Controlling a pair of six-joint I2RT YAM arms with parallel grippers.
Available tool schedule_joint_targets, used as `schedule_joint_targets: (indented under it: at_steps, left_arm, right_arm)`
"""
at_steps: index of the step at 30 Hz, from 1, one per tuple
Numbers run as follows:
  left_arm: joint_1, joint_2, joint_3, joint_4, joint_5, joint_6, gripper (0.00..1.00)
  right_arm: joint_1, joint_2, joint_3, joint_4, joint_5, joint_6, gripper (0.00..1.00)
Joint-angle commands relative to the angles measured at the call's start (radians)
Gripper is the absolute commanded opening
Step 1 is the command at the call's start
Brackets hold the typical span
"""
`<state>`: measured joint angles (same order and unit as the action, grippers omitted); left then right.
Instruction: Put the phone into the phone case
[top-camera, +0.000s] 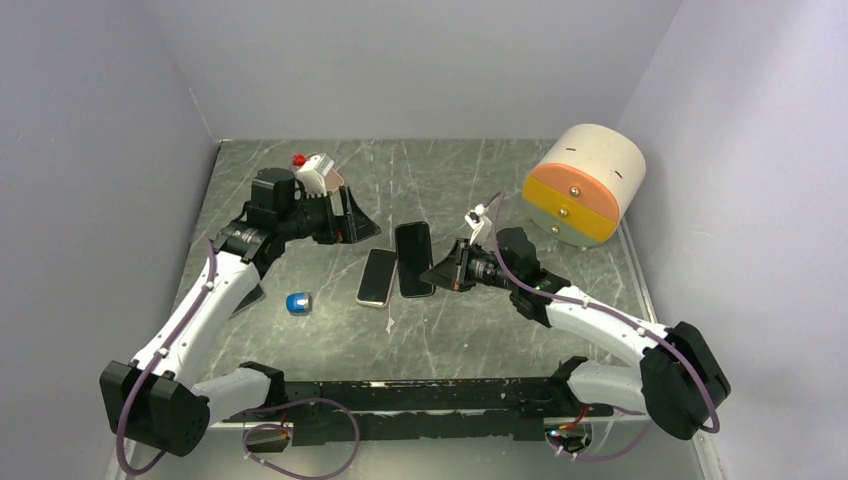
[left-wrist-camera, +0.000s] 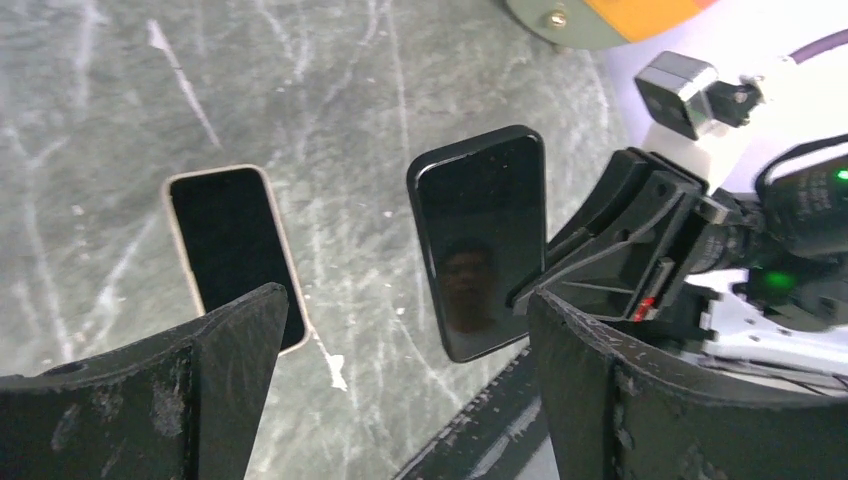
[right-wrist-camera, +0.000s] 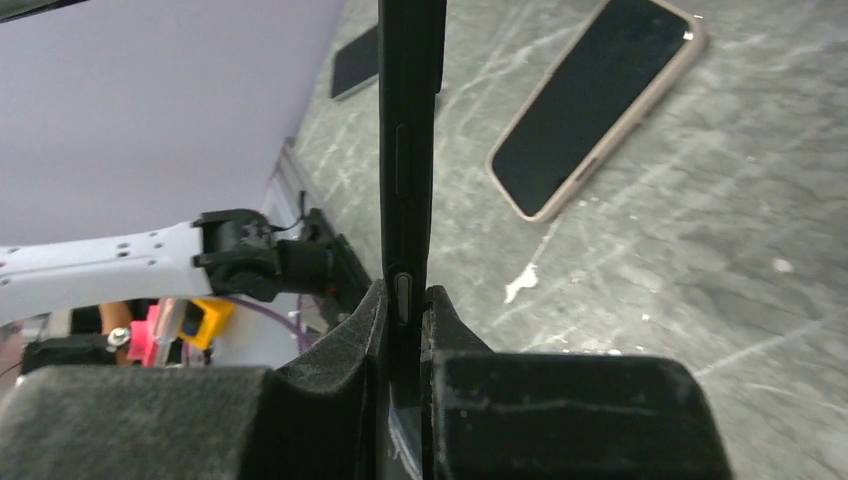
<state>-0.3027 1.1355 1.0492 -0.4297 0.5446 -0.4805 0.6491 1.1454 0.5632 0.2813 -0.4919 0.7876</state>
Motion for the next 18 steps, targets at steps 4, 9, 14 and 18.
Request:
schedule_joint_targets:
  at_steps: [4, 9, 14, 18]
  left_arm:
    - [-0.001, -0.028, 0.035, -0.111, -0.239, 0.191, 0.94]
    - [-0.001, -0.036, 0.006, -0.127, -0.374, 0.251, 0.94]
    - [0.001, -0.054, -0.038, -0.110, -0.454, 0.222, 0.95]
    - [0.002, -0.054, -0.038, -0.131, -0.494, 0.216, 0.95]
  right_arm:
    - [-0.029, 0.093, 0.134, -0.105, 0.101, -0.129, 0.00]
    - [-0.071, 0.228, 0.203, -0.174, 0.046, -0.192, 0.00]
    - [-0.123, 0.357, 0.280, -0.247, -0.026, -0.229, 0.00]
    - [-0.153, 0.449, 0.316, -0.277, -0.070, -0.246, 0.00]
